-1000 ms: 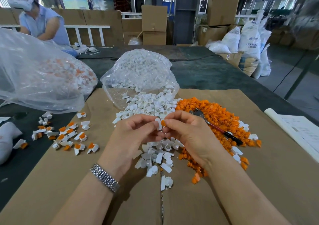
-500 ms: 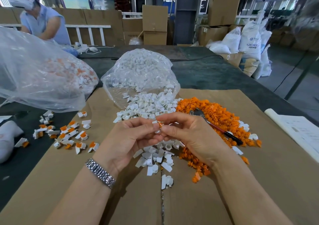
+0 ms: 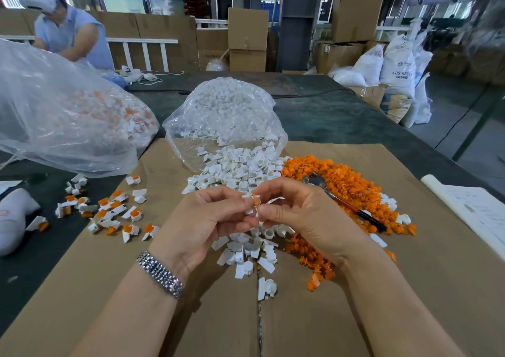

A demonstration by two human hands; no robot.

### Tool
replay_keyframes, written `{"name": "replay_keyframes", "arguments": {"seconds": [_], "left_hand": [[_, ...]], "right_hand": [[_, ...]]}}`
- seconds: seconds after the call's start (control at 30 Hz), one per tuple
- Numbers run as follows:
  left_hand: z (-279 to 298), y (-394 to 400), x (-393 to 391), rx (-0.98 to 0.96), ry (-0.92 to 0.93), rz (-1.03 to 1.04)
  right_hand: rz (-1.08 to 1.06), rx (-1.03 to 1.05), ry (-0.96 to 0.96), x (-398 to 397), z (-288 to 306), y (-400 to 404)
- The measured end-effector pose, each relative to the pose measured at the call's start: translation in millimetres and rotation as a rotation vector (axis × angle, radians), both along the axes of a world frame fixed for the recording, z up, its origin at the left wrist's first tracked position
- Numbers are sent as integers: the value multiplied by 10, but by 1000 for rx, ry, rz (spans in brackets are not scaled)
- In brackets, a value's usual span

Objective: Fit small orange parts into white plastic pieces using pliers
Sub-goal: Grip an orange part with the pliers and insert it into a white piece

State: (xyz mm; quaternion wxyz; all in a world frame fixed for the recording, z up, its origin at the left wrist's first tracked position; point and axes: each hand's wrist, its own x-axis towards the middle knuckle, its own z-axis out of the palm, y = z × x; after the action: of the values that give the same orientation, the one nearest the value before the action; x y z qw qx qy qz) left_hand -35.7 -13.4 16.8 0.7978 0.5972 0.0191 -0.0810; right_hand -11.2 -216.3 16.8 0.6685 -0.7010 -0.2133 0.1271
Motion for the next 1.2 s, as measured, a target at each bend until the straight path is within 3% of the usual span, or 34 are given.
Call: {"name": "replay_keyframes", "arguments": {"seconds": [0.07,0.1,0.17,0.23,0.3,0.6,0.77,0.87,0.93,1.0,1.2], "left_hand": [[-5,1,11,-23,0,50],[-9,2,15,-31,-2,70],[-18,2,20,-28,-14,99],[-23,5,28,-9,-25,126],[-24,10,39,-5,-26,145],[-35,32,68,-29,-26,182],[-41,59,89,-104,-36,211],[-31,84,76,-107,-64,216],[-21,95,66,-139,-75,226],[-3,100,60,-159,-79,243],[25,65,43,-160,-71,249]], "right_hand": [[-208,-134,-143,24,9,-49],[-390,-309,-242,43,3,-83],[-702,-867,-374,58,-13,-151],[-768,-1257,-239,69,-29,-200],[-729,-1366,-96,85,-30,-227],[-725,-1278,-83,152,76,-275],[-715,-815,-86,84,275,-279],[-451,-509,61,-48,513,-238],[-176,-543,121,-138,600,-158],[-31,-566,177,-211,592,-28],[26,-667,134,-308,490,188]]}}
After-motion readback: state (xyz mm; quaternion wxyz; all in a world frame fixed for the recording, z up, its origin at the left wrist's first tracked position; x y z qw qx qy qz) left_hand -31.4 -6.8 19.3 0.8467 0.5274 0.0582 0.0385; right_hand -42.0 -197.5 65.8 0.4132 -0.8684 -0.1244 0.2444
